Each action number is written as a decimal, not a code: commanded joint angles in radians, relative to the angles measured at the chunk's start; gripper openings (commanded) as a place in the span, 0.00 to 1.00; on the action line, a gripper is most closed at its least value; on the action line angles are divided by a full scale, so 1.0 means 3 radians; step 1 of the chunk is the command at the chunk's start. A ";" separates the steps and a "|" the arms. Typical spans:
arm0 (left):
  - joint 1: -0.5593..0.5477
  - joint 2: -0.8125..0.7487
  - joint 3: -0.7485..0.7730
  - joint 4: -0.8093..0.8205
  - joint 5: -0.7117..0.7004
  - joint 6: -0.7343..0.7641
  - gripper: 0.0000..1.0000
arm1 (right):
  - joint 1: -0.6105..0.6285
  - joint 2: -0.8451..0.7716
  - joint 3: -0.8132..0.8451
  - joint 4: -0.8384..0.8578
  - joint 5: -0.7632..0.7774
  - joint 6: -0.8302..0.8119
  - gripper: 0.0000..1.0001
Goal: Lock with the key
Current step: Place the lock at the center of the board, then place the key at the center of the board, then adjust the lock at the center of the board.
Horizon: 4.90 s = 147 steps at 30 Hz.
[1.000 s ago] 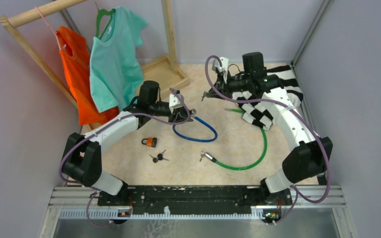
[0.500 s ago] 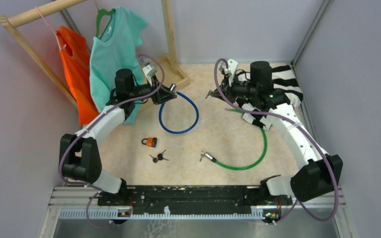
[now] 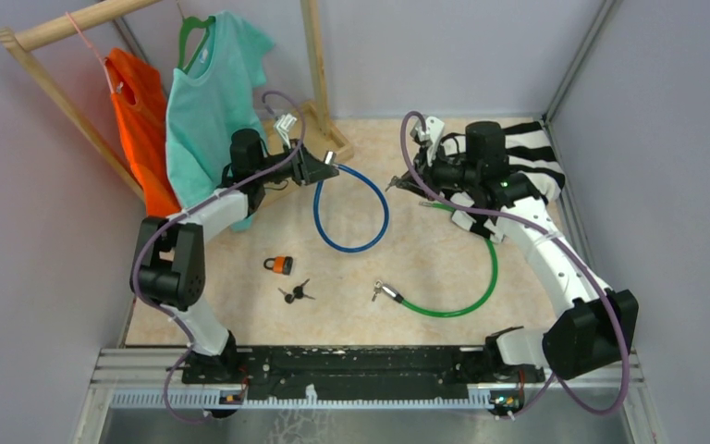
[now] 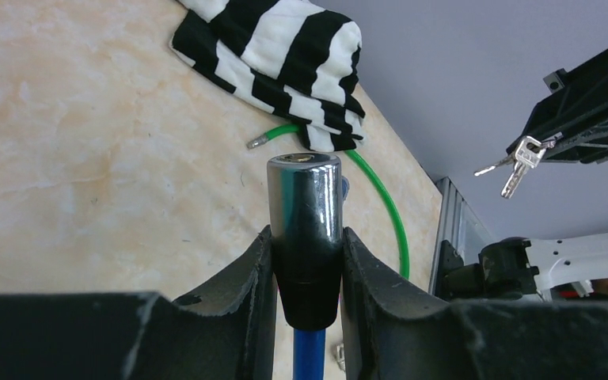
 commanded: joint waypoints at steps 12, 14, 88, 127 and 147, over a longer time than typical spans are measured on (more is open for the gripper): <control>-0.0036 0.0776 0.0349 0.0196 -0.0264 -0.0480 0.06 | -0.0021 -0.0121 -0.0282 -0.0029 -0.0158 -0.0028 0.00; -0.0029 0.0916 0.0526 0.0019 -0.0291 -0.0318 0.10 | -0.0019 -0.0107 -0.0299 -0.0040 -0.0163 -0.0040 0.00; -0.0370 -0.1090 -0.0332 -0.1947 -0.0383 0.3195 1.00 | -0.0168 0.0821 -0.0245 0.0009 0.0681 -0.0066 0.78; -0.3026 0.1307 0.1359 -0.3807 -0.1307 0.5055 0.31 | -0.1119 -0.0124 -0.0963 -0.0176 0.0960 0.0209 0.79; -0.3004 0.0072 -0.0132 -0.4210 -0.2476 0.5857 0.41 | -0.0803 0.0533 -0.0717 -0.0231 0.0890 -0.0077 0.78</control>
